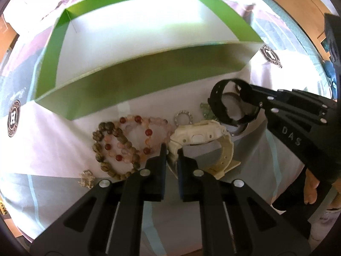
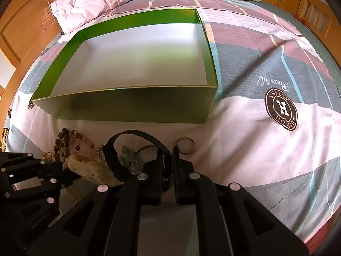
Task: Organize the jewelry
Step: 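Carry the white watch into the green box with the left tool while the right tool places the black watch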
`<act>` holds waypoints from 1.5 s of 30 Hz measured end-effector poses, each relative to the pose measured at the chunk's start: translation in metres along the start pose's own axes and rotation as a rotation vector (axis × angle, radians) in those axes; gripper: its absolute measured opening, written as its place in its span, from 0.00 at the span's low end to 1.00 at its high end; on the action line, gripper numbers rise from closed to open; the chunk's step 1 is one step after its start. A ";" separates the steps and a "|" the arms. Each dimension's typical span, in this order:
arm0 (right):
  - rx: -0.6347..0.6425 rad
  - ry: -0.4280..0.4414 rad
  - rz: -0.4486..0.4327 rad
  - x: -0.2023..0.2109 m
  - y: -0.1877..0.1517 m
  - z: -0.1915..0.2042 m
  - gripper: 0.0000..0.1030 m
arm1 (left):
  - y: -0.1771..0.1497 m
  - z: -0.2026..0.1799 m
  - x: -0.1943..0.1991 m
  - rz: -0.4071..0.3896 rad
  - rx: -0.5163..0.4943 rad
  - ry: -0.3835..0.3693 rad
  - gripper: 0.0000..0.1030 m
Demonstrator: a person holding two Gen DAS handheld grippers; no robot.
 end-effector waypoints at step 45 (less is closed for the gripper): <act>0.054 0.097 -0.301 0.068 0.021 0.024 0.08 | 0.021 0.041 0.113 -0.451 0.128 0.192 0.09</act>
Point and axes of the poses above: each gripper's, at about its wrist camera, not at the fingertips, and x roughly against the way its jaws point, z to its left, y to its top, the point moved 5 cm from there along -x, roughly the way its jaws point, and after that the axes turned 6 degrees about z, right-handed, at the moved point
